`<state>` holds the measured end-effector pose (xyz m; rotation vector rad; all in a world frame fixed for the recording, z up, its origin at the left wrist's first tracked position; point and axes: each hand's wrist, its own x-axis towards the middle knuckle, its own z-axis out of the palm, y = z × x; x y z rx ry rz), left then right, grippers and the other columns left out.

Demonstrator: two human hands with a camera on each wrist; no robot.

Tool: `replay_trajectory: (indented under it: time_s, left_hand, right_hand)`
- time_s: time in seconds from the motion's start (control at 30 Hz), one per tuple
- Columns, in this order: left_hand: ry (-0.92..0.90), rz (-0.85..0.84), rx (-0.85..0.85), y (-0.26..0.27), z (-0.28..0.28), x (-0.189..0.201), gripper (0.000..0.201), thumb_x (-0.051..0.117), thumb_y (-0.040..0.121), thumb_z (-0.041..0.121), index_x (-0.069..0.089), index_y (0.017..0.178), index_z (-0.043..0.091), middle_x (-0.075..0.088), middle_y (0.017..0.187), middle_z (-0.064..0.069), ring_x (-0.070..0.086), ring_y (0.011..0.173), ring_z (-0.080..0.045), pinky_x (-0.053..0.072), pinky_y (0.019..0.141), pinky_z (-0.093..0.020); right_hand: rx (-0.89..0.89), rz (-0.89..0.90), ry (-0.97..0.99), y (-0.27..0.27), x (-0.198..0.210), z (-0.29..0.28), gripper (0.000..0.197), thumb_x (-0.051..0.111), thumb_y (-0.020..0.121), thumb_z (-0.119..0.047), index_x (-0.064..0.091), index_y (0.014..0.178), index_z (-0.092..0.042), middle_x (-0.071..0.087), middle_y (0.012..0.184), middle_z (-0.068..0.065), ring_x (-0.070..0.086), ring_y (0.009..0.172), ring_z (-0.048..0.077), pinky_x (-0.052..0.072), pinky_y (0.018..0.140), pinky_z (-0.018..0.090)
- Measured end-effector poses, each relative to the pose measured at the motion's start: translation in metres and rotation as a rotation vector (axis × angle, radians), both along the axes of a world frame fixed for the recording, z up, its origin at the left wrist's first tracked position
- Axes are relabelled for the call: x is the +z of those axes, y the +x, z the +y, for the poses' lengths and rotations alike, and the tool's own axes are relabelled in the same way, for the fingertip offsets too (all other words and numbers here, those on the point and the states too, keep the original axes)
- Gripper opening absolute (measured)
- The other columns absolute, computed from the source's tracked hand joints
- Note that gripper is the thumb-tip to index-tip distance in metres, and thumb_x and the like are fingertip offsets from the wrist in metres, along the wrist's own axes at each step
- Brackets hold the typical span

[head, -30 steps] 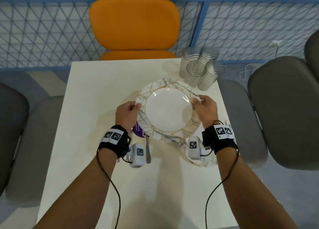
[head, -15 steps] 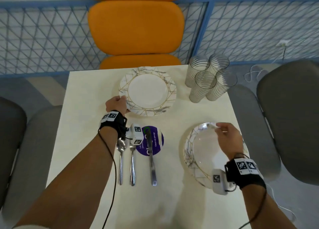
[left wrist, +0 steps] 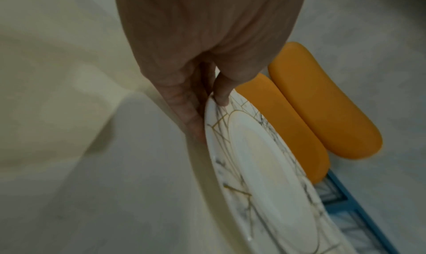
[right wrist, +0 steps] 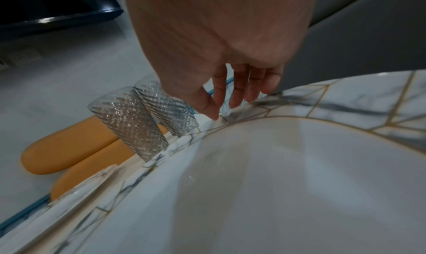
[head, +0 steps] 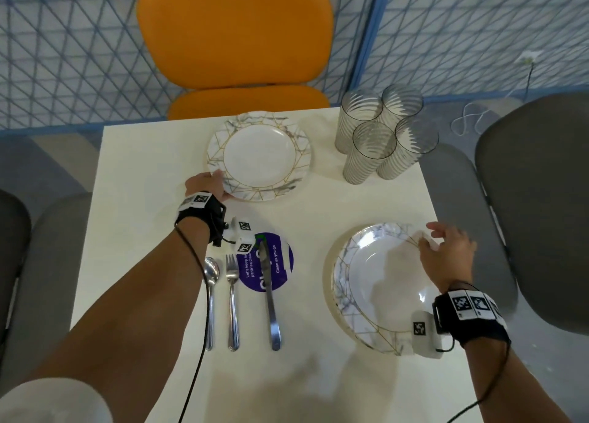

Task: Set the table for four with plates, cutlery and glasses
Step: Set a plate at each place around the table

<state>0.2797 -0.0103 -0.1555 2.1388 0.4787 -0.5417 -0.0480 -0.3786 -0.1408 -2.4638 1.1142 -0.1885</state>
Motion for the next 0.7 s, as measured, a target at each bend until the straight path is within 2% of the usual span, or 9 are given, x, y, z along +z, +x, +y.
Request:
replay_trajectory:
  time_s: [0.07,0.1,0.2,0.3,0.4,0.47,0.57,0.63,0.7]
  left_hand:
    - [0.058,-0.047,0.040,-0.004,-0.001,-0.002,0.047,0.062,0.099,0.039,0.064,0.130,0.003,0.068,0.131,-0.012,0.067,0.117,-0.029,0.055,0.100,-0.035]
    - [0.138,-0.055,0.040,-0.003,-0.003,-0.001,0.044,0.062,0.098,0.039,0.068,0.125,0.003,0.070,0.125,-0.007,0.067,0.115,-0.029,0.054,0.099,-0.035]
    - [0.216,-0.052,0.067,-0.004,-0.006,0.007,0.051,0.068,0.096,0.035,0.063,0.139,0.009,0.064,0.141,-0.010,0.061,0.129,-0.030,0.048,0.110,-0.038]
    - [0.281,-0.066,0.039,-0.015,-0.011,0.019,0.048,0.056,0.102,0.030,0.056,0.144,0.008,0.051,0.152,-0.015,0.050,0.138,-0.032,0.038,0.117,-0.038]
    - [0.345,-0.099,0.061,-0.034,-0.020,0.031,0.048,0.054,0.099,0.025,0.046,0.145,0.014,0.036,0.152,-0.016,0.040,0.139,-0.034,0.038,0.113,-0.044]
    - [0.310,-0.236,0.065,-0.052,-0.029,0.038,0.042,0.057,0.093,0.018,0.053,0.134,0.018,0.042,0.144,-0.014,0.042,0.133,-0.034,0.041,0.109,-0.045]
    - [0.184,-0.431,-0.063,-0.087,-0.049,0.043,0.031,0.059,0.090,0.011,0.064,0.119,0.018,0.059,0.125,-0.010,0.052,0.120,-0.030,0.046,0.099,-0.040]
    - [0.020,-0.450,-0.165,-0.120,-0.068,0.048,0.025,0.058,0.091,0.006,0.069,0.111,0.015,0.067,0.110,-0.006,0.061,0.109,-0.025,0.051,0.090,-0.034]
    - [-0.083,-0.394,-0.260,-0.140,-0.084,0.049,0.021,0.058,0.093,0.004,0.072,0.106,0.013,0.070,0.100,-0.001,0.067,0.096,-0.020,0.054,0.085,-0.029]
  right_hand:
    - [0.003,0.005,-0.004,-0.001,-0.003,-0.003,0.027,0.070,0.085,-0.016,0.067,0.111,-0.017,0.068,0.103,0.002,0.055,0.108,0.026,0.029,0.099,0.035]
    - [0.009,0.011,-0.011,-0.001,-0.004,-0.003,0.027,0.071,0.085,-0.017,0.067,0.111,-0.017,0.068,0.102,0.002,0.055,0.108,0.026,0.030,0.099,0.036]
    - [0.022,0.034,-0.014,-0.003,-0.009,-0.004,0.027,0.072,0.085,-0.020,0.068,0.111,-0.018,0.069,0.102,0.002,0.055,0.108,0.027,0.030,0.097,0.036]
    - [0.010,0.063,-0.003,-0.003,-0.014,-0.006,0.027,0.072,0.084,-0.026,0.068,0.111,-0.024,0.069,0.104,0.001,0.054,0.108,0.029,0.023,0.086,0.027]
    - [0.005,0.089,0.002,-0.003,-0.011,-0.004,0.027,0.072,0.084,-0.027,0.069,0.111,-0.024,0.069,0.106,0.002,0.054,0.108,0.028,0.019,0.082,0.025]
    - [-0.005,0.095,0.004,-0.002,-0.008,-0.001,0.028,0.071,0.084,-0.027,0.069,0.112,-0.024,0.069,0.107,0.002,0.054,0.109,0.029,0.023,0.085,0.028]
    - [-0.026,0.110,0.011,-0.001,-0.006,0.002,0.033,0.071,0.084,-0.031,0.067,0.116,-0.024,0.068,0.113,0.002,0.053,0.113,0.031,0.028,0.091,0.033]
    - [-0.057,0.153,0.016,-0.011,0.001,0.007,0.039,0.070,0.085,-0.034,0.064,0.122,-0.025,0.065,0.120,0.004,0.051,0.117,0.033,0.033,0.096,0.037]
    - [-0.091,0.205,0.008,-0.008,0.003,0.011,0.044,0.069,0.086,-0.034,0.061,0.128,-0.022,0.059,0.129,0.010,0.046,0.123,0.037,0.036,0.102,0.045]
